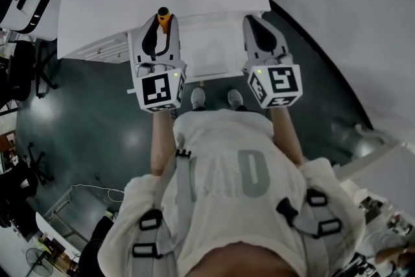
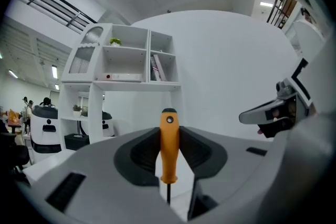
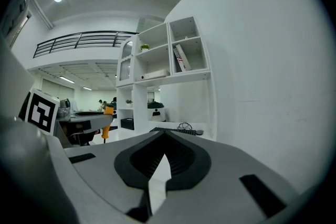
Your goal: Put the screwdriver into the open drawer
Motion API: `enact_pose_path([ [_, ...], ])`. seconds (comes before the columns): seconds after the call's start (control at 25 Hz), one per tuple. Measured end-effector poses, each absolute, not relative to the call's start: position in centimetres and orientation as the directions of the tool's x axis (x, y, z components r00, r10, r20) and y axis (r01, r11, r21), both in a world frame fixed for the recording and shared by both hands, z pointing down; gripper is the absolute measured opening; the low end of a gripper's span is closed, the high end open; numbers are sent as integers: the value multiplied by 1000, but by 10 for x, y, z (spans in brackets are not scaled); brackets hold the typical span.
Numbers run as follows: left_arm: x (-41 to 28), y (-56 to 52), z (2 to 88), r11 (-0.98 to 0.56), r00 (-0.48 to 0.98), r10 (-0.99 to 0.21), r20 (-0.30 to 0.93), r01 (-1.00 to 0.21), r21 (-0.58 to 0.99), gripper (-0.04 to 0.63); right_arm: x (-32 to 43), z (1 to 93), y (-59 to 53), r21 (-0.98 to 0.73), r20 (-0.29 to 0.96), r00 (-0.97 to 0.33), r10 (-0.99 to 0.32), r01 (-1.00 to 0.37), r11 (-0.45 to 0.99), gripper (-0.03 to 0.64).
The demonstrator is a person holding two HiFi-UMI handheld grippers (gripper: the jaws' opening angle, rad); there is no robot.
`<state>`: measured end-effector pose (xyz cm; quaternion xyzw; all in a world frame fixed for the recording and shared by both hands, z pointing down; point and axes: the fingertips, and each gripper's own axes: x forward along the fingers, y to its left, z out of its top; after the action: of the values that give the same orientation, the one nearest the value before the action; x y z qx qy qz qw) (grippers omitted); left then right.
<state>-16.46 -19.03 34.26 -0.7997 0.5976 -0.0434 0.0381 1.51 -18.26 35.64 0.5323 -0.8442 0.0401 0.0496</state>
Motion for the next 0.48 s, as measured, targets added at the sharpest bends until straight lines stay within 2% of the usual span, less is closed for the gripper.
enact_pose_path([
  [0.48,-131,-222,417,-457,400,-887,232,-835,-308,112,41,372,-178,-62,183,-343,-921,-939,337,2],
])
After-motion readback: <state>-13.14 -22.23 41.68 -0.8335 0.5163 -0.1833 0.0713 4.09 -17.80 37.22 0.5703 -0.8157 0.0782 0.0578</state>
